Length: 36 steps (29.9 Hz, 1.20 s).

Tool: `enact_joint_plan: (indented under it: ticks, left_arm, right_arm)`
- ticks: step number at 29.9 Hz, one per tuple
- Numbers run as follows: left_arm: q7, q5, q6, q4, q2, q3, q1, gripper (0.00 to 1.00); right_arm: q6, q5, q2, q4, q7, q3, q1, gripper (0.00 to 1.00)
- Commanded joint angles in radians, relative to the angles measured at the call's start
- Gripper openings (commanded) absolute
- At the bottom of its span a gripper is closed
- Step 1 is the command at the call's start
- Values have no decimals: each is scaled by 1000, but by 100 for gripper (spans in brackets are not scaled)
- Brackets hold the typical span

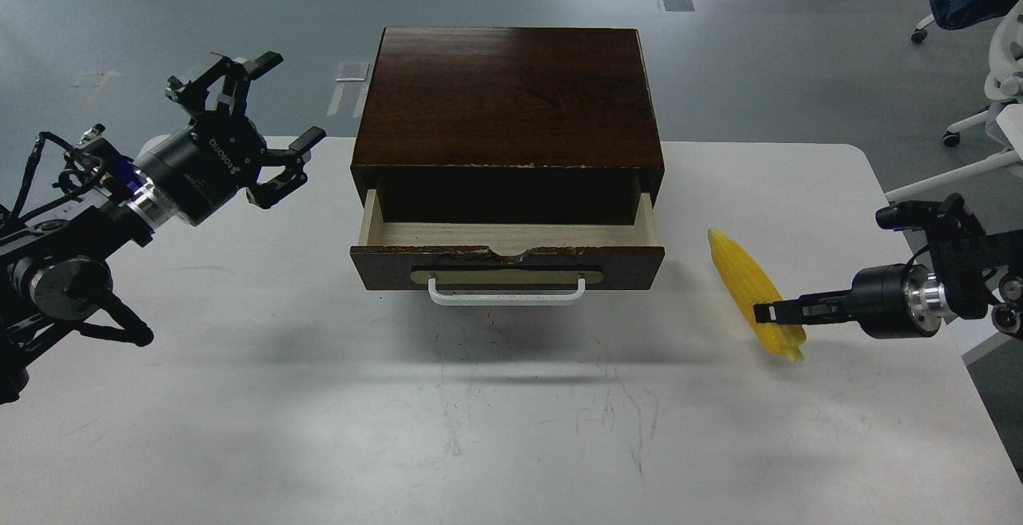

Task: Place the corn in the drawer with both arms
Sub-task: 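Lift the corn with the right gripper and carry it over the open drawer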

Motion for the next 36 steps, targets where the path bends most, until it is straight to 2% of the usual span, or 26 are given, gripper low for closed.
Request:
enact_joint_plan:
  ticks: [1, 6, 11, 17, 21, 25, 27, 36]
  left_arm:
    - [0, 1, 0, -2, 0, -1, 0, 98]
    - [0, 1, 0, -10, 0, -7, 0, 98]
    - [0, 1, 0, -15, -3, -7, -1, 98]
    - [0, 2, 0, -15, -5, -7, -1, 98]
    - [0, 1, 0, -15, 1, -8, -3, 98]
    - [0, 2, 0, -22, 15, -18, -3, 98]
    - [0, 2, 0, -33, 20, -21, -3, 98]
    - [0, 2, 0, -36, 24, -21, -3, 98]
  right_arm:
    - [1, 0, -70, 51, 0, -2, 110, 9]
    - [4, 0, -95, 77, 0, -12, 279, 10]
    - [8, -2, -39, 80, 0, -40, 431, 10]
    - [-1, -22, 173, 92, 0, -235, 644, 11]
    - [-77, -25, 357, 92, 0, -336, 740, 10]
    - [-153, -49, 478, 91, 0, -402, 781, 10]
    - [-226, -62, 543, 91, 0, -439, 795, 10]
    - [-380, -131, 708, 89, 0, -545, 841, 8]
